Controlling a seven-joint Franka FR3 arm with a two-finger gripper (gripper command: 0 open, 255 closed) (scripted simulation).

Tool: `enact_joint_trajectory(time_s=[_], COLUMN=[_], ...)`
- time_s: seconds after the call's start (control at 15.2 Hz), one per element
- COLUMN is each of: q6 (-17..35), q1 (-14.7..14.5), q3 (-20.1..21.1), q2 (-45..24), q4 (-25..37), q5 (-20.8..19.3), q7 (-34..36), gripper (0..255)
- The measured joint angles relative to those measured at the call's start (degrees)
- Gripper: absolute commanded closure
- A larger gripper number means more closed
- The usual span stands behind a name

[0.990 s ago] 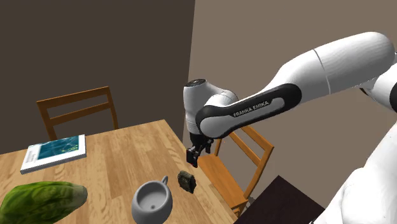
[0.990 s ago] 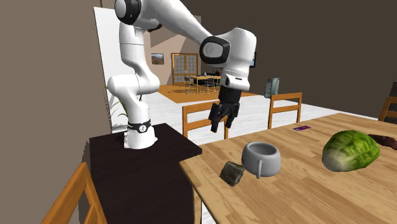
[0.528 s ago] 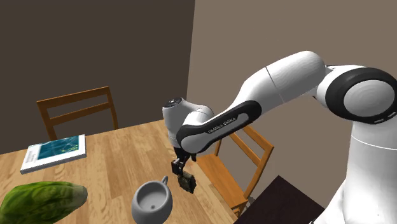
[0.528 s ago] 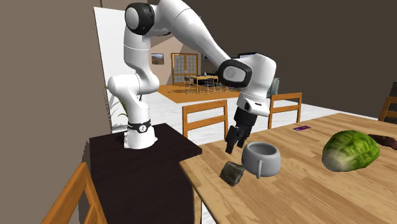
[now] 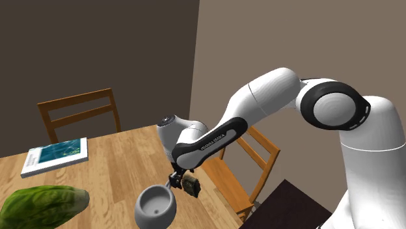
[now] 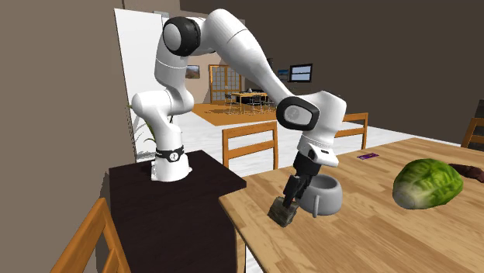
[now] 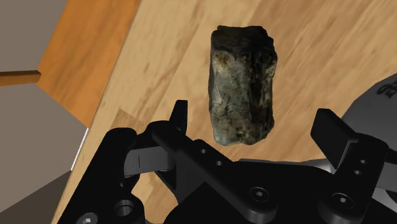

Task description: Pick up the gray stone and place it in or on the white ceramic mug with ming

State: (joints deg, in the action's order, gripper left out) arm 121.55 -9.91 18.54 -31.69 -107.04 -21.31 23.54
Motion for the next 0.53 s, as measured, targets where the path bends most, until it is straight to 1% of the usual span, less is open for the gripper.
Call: enact_joint_trajectory(time_s=[0.26,0.53], q6=[2.48,2.81], q1=[0.04,0.0], q3=[-0.63,-0.7], q2=[-1.4,-1.6], q4=[-1.17,-1.3], q5=[-0.96,-1.08], q7=[0.55,0.68], gripper=[0,0])
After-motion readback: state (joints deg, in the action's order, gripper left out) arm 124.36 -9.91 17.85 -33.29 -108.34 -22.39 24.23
